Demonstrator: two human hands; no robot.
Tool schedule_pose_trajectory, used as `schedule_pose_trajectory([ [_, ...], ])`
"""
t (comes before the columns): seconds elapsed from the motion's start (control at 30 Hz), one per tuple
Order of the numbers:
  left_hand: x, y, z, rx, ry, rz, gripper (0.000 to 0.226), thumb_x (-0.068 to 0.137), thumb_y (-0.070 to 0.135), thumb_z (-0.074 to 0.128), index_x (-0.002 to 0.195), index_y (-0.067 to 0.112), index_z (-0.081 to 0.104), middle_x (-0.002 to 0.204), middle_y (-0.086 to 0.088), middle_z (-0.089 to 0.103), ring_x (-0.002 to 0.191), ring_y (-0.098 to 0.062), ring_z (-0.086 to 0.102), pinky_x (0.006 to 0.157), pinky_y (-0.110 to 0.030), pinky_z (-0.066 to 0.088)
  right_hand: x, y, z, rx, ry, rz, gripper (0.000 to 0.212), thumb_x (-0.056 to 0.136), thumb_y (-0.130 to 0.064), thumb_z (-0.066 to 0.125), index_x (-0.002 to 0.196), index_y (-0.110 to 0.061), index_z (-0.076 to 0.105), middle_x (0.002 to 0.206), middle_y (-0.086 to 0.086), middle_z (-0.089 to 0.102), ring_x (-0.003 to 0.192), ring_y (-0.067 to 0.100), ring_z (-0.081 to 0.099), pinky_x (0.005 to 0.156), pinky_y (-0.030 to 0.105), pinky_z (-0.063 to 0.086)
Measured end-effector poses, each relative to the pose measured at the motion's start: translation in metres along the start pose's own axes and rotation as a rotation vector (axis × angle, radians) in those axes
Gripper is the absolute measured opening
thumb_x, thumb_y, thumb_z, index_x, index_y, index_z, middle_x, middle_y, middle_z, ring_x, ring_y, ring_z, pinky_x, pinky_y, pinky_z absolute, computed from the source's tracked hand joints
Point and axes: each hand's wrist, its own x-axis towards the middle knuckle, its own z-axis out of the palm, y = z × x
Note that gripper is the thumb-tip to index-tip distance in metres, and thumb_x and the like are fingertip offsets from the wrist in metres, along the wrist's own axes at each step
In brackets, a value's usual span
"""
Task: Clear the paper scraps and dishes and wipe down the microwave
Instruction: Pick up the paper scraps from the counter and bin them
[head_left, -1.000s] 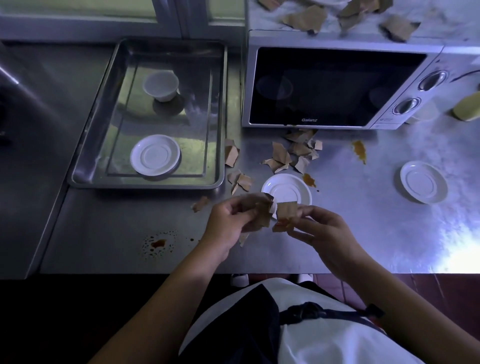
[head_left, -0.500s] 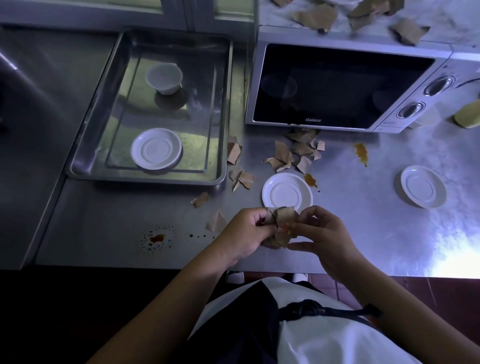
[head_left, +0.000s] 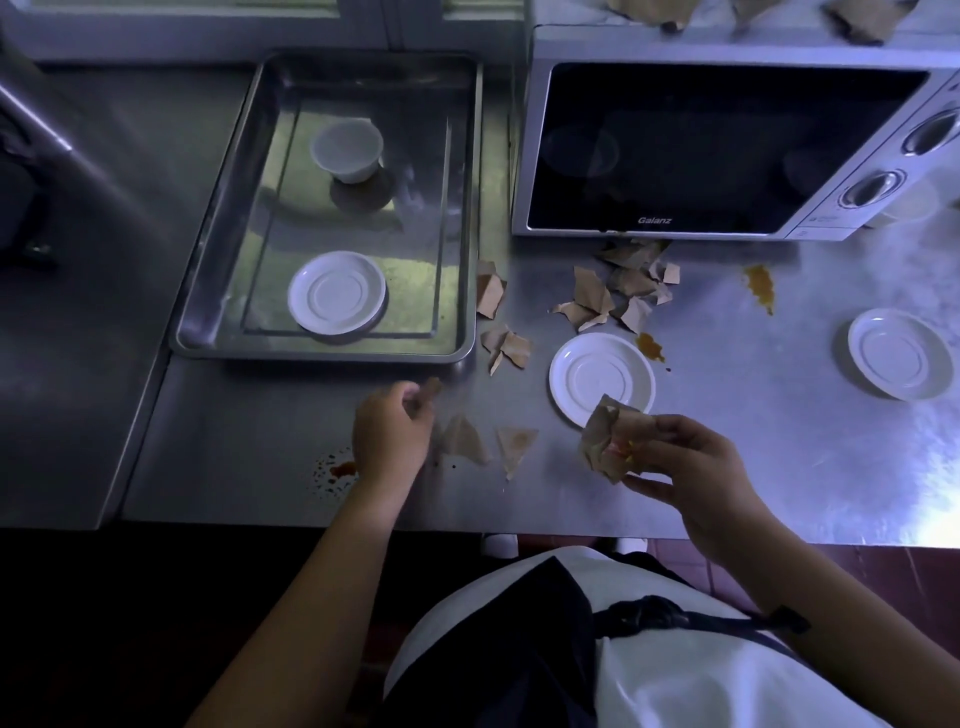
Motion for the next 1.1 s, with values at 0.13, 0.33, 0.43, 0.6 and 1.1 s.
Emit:
schedule_pose_trajectory([
  [0.13, 0.016, -0.008, 0.01, 0.161, 0.014, -0.062, 0.038, 0.084, 0.037, 0.072, 0.115, 0.015, 0.069, 0.114, -0.012, 0.065, 0.11, -0.036, 0.055, 0.093, -0.04, 0.044, 0.001, 0.003, -0.002, -0.001, 0.012, 0.021, 0.021, 0.08, 0.005, 0.07, 0.099, -0.004, 0.072, 0.092, 0.019, 0.074, 0.08, 0.03, 0.074, 0.07, 0.037, 0.063],
  [0.33, 0.019, -0.003, 0.025, 0.137, 0.06, -0.125, 0.013, 0.086, 0.03, 0.071, 0.096, 0.022, 0.072, 0.11, -0.008, 0.065, 0.111, -0.035, 0.05, 0.091, -0.039, 0.038, 0.002, 0.007, -0.006, 0.008, 0.03, 0.039, 0.02, 0.082, 0.007, 0.069, 0.098, -0.004, 0.072, 0.089, 0.016, 0.075, 0.078, 0.029, 0.074, 0.065, 0.034, 0.06],
  [0.43, 0.02, -0.005, 0.025, 0.075, 0.06, -0.124, 0.008, 0.086, 0.026, 0.071, 0.093, 0.023, 0.071, 0.101, -0.002, 0.071, 0.103, -0.031, 0.06, 0.089, -0.04, 0.045, 0.003, 0.007, -0.008, 0.011, 0.041, 0.043, 0.02, 0.083, 0.007, 0.067, 0.099, -0.004, 0.071, 0.089, 0.014, 0.075, 0.077, 0.026, 0.074, 0.065, 0.035, 0.061],
  [0.6, 0.019, -0.008, 0.025, -0.09, 0.04, -0.134, 0.012, 0.086, 0.012, 0.069, 0.097, 0.016, 0.068, 0.091, -0.001, 0.07, 0.091, -0.027, 0.065, 0.085, -0.039, 0.05, 0.007, 0.006, -0.007, 0.021, 0.059, 0.065, 0.022, 0.084, 0.01, 0.064, 0.104, 0.001, 0.068, 0.094, 0.019, 0.071, 0.076, 0.025, 0.073, 0.071, 0.04, 0.063],
  [1.1, -0.061, 0.102, 0.001, -0.466, -0.577, 0.25, 0.009, 0.079, 0.018, 0.08, 0.083, 0.023, 0.074, 0.074, 0.006, 0.072, 0.066, -0.005, 0.064, 0.068, -0.025, 0.052, 0.005, -0.002, 0.014, 0.013, -0.113, 0.009, 0.024, 0.085, 0.014, 0.06, 0.106, 0.006, 0.068, 0.091, 0.023, 0.073, 0.076, 0.033, 0.072, 0.072, 0.042, 0.062],
])
